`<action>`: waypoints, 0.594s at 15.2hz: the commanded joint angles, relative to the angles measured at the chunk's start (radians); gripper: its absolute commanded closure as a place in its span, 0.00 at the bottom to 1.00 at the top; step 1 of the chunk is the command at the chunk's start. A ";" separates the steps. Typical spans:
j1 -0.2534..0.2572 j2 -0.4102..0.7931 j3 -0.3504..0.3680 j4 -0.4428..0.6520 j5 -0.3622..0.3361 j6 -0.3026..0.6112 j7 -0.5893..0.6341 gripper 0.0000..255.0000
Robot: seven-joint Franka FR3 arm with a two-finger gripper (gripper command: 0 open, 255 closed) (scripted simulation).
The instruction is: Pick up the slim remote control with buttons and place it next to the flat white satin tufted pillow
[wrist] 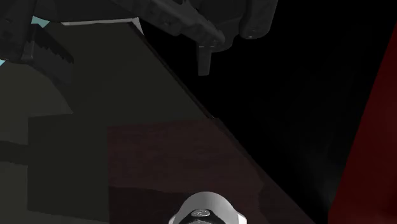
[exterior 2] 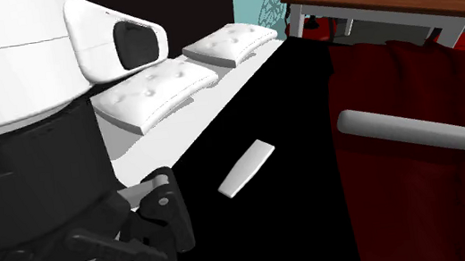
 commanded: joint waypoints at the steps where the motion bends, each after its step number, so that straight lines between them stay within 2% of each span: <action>1: 0.000 0.000 0.000 0.000 0.000 0.000 0.000 0.00; 9: -0.055 0.222 0.023 -0.020 0.009 0.285 0.138 0.00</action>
